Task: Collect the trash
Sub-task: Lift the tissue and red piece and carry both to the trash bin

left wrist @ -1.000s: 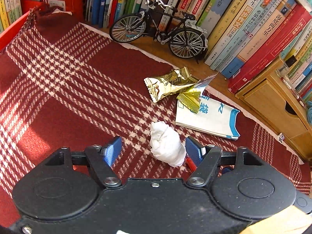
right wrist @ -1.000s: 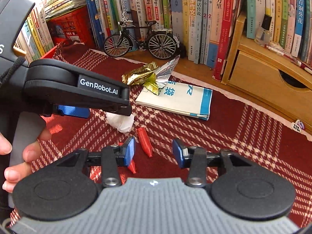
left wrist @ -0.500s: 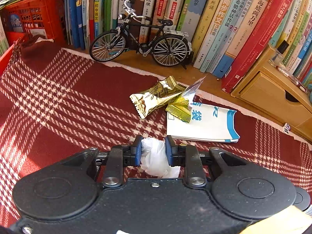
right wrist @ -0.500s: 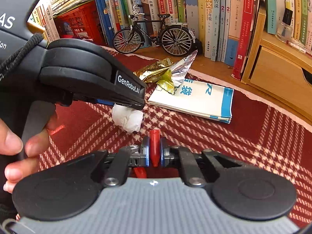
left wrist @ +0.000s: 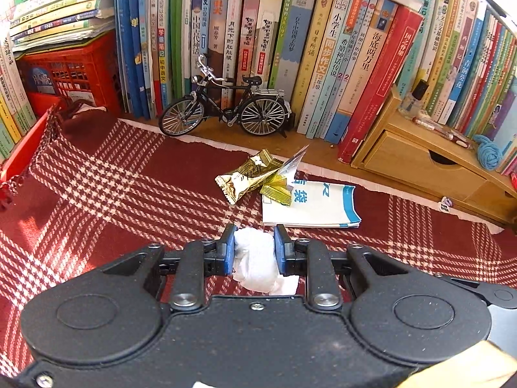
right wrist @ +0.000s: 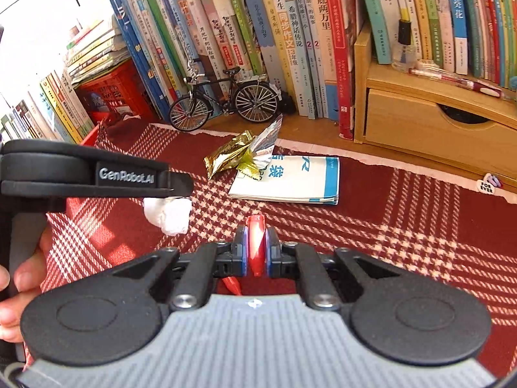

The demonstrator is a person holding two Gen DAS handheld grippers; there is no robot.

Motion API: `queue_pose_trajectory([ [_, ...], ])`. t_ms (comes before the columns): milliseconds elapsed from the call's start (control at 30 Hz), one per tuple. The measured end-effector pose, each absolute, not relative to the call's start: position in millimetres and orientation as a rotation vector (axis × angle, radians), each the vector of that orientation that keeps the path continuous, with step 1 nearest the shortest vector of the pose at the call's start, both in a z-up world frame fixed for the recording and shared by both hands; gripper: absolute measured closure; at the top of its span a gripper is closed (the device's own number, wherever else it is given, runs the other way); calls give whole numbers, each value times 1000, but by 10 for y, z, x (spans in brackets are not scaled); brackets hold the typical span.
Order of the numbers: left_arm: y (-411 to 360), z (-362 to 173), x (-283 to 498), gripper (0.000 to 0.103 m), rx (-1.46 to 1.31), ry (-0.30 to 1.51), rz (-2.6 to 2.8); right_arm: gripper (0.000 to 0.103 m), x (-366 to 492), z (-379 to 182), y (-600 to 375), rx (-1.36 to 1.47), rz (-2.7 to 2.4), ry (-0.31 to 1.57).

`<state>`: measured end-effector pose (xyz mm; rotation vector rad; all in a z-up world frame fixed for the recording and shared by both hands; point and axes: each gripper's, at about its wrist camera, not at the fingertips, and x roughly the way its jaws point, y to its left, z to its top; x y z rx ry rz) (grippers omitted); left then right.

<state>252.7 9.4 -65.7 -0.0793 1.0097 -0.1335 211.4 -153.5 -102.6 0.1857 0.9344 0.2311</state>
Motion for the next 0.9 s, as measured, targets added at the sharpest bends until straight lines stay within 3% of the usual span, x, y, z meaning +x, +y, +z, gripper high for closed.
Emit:
queue_pose_trajectory([
  [400,378,98,1248,80,-113,916,-135,89,1250,-262,-1736,278,133,869],
  [900,1215,385,172,80,-130,932,-314,89,-28,317,-1152,297,-56,791],
])
